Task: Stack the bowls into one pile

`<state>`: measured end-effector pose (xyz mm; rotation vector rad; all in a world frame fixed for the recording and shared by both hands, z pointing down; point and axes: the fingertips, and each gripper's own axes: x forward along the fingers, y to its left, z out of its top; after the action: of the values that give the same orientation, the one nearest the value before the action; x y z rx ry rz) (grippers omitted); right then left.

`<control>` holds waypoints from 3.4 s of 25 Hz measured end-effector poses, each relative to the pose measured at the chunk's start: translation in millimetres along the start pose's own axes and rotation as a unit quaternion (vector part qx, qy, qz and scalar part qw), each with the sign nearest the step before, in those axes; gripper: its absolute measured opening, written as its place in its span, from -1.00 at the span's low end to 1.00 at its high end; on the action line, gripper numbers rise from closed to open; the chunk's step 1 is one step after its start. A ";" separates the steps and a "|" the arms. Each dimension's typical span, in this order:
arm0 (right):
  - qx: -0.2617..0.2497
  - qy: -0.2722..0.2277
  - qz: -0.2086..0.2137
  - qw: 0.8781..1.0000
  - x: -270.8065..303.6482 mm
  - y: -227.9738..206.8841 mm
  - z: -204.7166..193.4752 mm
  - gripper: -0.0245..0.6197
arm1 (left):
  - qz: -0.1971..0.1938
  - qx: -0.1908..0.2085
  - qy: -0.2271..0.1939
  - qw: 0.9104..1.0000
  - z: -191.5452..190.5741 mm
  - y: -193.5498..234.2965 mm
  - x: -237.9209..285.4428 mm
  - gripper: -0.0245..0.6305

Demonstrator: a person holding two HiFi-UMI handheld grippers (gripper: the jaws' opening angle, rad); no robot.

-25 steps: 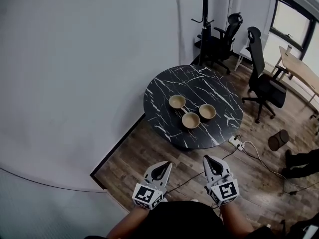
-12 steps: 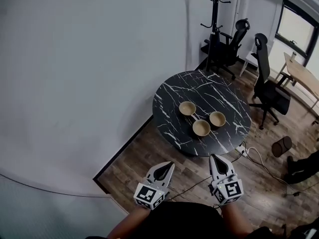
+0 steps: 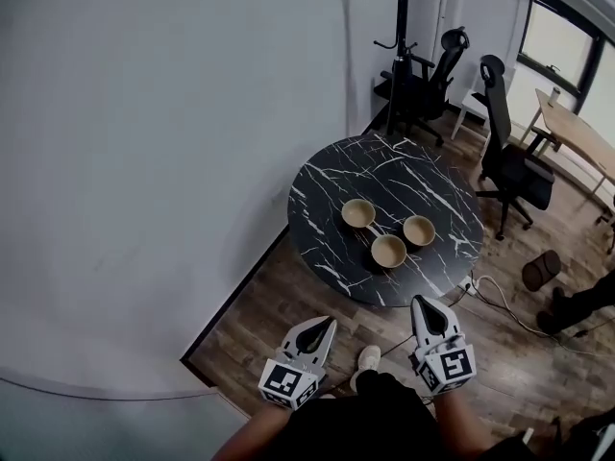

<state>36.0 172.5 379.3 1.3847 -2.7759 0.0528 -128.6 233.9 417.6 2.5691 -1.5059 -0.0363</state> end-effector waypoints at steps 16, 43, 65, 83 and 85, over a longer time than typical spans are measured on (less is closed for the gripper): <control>0.002 0.045 0.018 0.999 68.0 -82.1 -44.6 -0.90 | -0.004 0.003 0.052 0.999 -22.3 37.0 120.6 -0.88; 0.014 0.116 0.012 0.993 142.5 -175.8 -99.2 -0.90 | 0.001 0.038 0.117 0.992 -35.2 92.5 259.2 -0.88; 0.119 0.300 -0.156 0.933 158.0 -246.2 -229.1 -0.46 | -0.071 0.014 0.181 0.981 -74.8 128.5 309.4 -0.88; 0.120 0.353 -0.181 0.910 193.9 -287.8 -273.0 -0.31 | -0.078 0.016 0.196 0.977 -79.4 145.4 321.7 -0.88; 0.118 0.359 -0.180 0.908 197.1 -289.4 -277.4 -0.32 | -0.076 0.016 0.199 0.977 -81.2 149.1 321.3 -0.88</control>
<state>154.2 -145.4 670.0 1.5003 -1.9305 0.7422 -91.2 -106.1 540.2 2.5118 -1.1713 0.4603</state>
